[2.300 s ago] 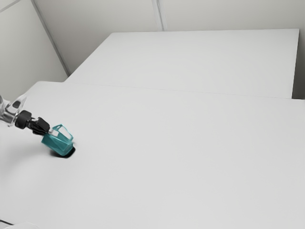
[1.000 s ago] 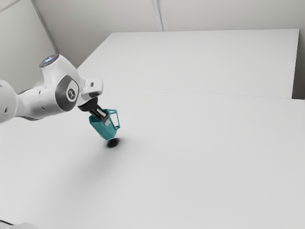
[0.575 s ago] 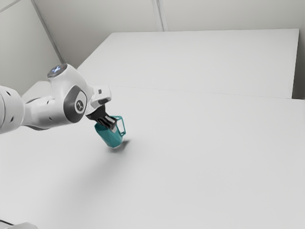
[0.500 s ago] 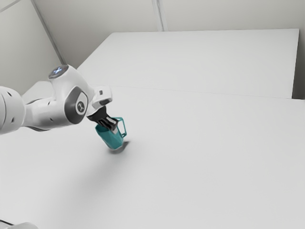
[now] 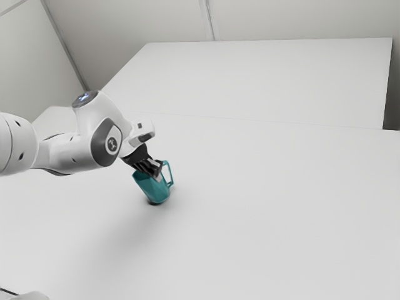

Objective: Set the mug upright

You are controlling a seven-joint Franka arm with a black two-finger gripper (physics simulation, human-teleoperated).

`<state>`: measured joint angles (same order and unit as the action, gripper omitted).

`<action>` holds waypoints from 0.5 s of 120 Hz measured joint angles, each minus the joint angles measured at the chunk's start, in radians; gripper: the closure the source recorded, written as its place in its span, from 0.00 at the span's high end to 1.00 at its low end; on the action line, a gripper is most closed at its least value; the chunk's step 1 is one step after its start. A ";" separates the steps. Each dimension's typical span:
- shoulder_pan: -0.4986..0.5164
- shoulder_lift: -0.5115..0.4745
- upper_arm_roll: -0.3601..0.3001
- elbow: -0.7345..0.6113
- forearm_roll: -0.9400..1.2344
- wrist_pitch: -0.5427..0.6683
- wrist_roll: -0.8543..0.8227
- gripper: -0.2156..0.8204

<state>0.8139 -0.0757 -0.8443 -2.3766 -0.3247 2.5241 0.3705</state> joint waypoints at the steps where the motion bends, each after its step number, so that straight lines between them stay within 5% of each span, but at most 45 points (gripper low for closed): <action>1: 0.000 0.000 0.000 0.000 0.000 0.000 -0.001 0.06; 29: 0.003 -0.004 -0.006 0.000 -0.002 0.001 -0.018 0.51; 60: 0.007 -0.097 -0.015 0.060 0.002 -0.097 -0.030 0.71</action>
<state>0.8205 -0.1731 -0.8591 -2.3167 -0.3228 2.4272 0.3405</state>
